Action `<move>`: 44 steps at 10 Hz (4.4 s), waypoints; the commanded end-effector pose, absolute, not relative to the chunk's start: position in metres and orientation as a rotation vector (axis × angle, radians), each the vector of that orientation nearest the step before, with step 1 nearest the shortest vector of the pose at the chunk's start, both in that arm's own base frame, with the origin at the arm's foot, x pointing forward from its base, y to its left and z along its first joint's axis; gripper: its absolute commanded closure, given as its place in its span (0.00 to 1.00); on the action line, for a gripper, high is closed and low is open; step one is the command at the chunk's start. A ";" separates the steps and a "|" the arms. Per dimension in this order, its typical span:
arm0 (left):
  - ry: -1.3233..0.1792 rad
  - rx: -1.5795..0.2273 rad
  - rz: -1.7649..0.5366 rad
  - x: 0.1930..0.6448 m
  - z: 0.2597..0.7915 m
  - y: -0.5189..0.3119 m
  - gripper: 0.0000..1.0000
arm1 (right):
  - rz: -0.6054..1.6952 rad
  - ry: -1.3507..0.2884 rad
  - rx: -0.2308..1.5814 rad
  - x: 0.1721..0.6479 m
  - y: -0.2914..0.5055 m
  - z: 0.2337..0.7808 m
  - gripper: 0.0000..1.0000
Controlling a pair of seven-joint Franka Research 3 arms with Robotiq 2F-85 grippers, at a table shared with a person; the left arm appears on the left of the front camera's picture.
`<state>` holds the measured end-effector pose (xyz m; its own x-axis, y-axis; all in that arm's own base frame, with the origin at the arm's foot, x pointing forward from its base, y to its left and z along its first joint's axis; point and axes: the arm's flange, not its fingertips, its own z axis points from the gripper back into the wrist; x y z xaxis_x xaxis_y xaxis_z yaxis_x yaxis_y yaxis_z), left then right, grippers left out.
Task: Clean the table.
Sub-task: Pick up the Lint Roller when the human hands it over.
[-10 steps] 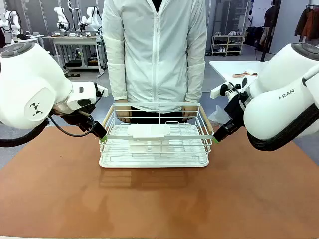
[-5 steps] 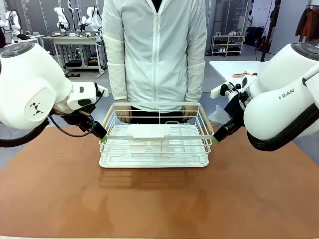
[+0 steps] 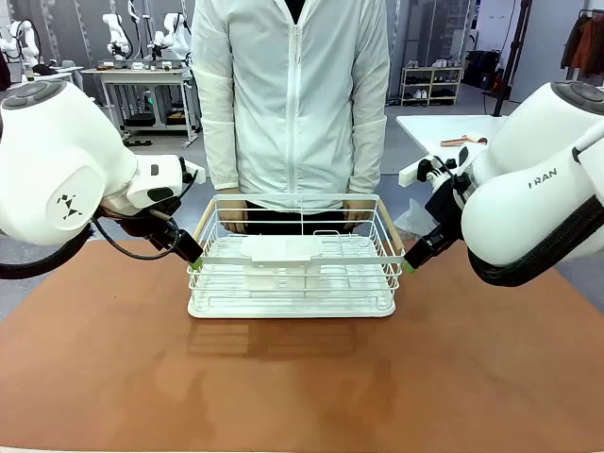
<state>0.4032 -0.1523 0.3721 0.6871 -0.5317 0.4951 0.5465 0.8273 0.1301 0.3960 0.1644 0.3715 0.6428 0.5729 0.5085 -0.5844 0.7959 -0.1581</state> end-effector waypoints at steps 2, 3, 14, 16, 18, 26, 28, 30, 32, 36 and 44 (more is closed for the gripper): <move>-0.540 -0.111 -0.612 0.410 0.394 -0.147 0.00 | 0.659 -0.572 0.021 0.396 0.164 0.372 0.00; -0.535 -0.169 -0.558 0.423 0.420 -0.129 0.00 | 0.603 -0.580 0.045 0.408 0.151 0.394 0.00; -0.660 -1.001 0.327 0.317 0.479 0.280 0.00 | -0.344 -0.418 0.870 0.404 -0.220 0.462 0.00; -0.620 -0.997 0.432 0.308 0.452 0.303 0.00 | -0.393 -0.391 0.882 0.393 -0.230 0.440 0.00; -0.638 -0.964 0.413 0.295 0.455 0.305 0.00 | -0.409 -0.385 0.854 0.390 -0.246 0.445 0.00; -0.638 -0.964 0.413 0.295 0.455 0.305 0.00 | -0.409 -0.385 0.854 0.390 -0.246 0.445 0.00; -0.638 -0.964 0.413 0.295 0.455 0.305 0.00 | -0.409 -0.385 0.854 0.390 -0.246 0.445 0.00; -0.638 -0.964 0.413 0.295 0.455 0.305 0.00 | -0.409 -0.385 0.854 0.390 -0.246 0.445 0.00; -0.638 -0.964 0.413 0.295 0.455 0.305 0.00 | -0.409 -0.385 0.854 0.390 -0.246 0.445 0.00; -0.638 -0.964 0.413 0.295 0.455 0.305 0.00 | -0.409 -0.385 0.854 0.390 -0.246 0.445 0.00; -0.638 -0.964 0.413 0.295 0.455 0.305 0.00 | -0.409 -0.385 0.854 0.390 -0.246 0.445 0.00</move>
<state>0.2973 0.3035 0.4536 0.7483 0.5918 0.2996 -0.0715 0.5211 -0.8505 0.3909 -0.2457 0.4431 0.8535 -0.4983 0.1525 0.2060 0.5914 0.7796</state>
